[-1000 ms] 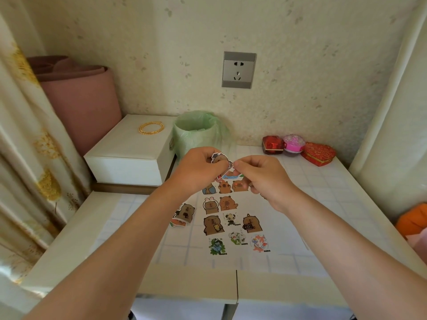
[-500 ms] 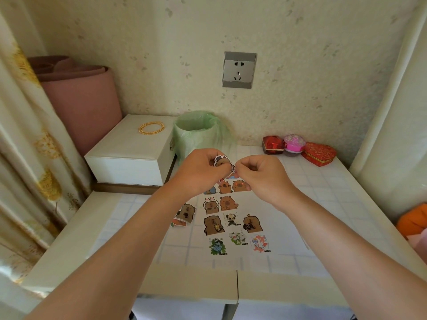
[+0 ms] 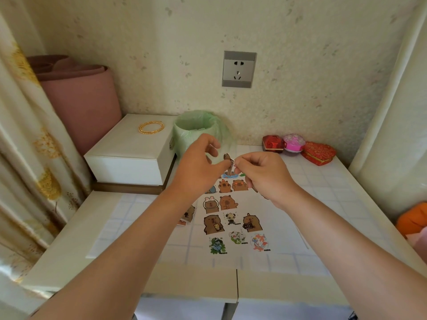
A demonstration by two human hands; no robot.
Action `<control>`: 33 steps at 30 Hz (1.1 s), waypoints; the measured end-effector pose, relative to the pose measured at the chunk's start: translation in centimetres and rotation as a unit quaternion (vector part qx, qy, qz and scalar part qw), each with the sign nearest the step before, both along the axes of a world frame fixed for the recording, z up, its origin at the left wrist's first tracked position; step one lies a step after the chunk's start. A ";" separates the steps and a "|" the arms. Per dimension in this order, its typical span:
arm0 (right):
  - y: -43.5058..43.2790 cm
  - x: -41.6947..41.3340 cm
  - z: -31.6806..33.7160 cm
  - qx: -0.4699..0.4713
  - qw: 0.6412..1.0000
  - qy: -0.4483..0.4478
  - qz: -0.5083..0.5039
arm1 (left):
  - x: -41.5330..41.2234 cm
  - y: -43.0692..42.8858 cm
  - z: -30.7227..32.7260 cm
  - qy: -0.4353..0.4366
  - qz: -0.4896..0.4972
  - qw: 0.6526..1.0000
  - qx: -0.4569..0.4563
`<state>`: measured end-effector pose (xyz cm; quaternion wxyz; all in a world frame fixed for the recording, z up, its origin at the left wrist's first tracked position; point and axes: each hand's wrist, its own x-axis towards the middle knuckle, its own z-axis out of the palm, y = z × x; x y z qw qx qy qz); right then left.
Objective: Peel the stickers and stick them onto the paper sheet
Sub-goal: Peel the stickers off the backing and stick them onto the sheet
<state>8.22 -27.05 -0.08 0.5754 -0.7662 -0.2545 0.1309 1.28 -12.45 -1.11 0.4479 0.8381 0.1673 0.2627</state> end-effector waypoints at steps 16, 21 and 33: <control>1.0 0.6 -1.0 -0.063 0.979 -0.195 -0.006 | -0.7 0.0 1.2 0.064 -0.024 0.995 -0.076; 1.6 0.5 -0.8 -0.059 0.980 -0.190 -0.016 | -0.8 0.3 1.3 0.067 -0.035 0.993 -0.091; 3.5 -0.7 0.7 0.008 0.999 -0.036 0.012 | -1.4 2.2 1.5 0.037 -0.070 0.989 -0.128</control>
